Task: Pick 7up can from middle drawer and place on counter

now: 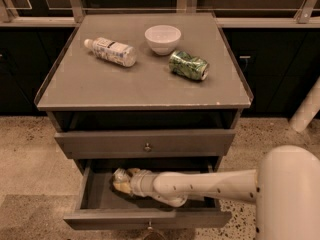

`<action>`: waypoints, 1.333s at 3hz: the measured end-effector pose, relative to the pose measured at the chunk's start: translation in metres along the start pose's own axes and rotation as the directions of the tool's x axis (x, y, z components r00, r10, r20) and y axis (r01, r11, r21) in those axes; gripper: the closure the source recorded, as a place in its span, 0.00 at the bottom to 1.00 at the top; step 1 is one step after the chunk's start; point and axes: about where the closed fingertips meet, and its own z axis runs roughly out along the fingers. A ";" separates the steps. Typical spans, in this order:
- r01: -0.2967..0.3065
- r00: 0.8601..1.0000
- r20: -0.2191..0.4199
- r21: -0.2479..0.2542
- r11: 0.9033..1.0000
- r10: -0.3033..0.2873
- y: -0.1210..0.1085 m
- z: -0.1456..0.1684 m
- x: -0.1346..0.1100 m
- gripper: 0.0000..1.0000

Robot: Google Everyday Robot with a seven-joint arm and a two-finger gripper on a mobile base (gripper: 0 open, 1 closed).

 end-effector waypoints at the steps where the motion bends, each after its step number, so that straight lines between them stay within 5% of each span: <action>1: -0.015 0.991 0.133 0.034 0.999 0.010 -0.073 -0.033 -0.028 1.00; 2: -0.072 0.982 0.180 0.063 0.995 0.060 -0.129 -0.071 -0.028 1.00; 4: -0.071 0.982 0.177 0.048 0.996 0.061 -0.126 -0.065 -0.028 1.00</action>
Offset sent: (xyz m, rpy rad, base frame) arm -0.0596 -0.2154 0.0866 0.2435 0.3023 0.4363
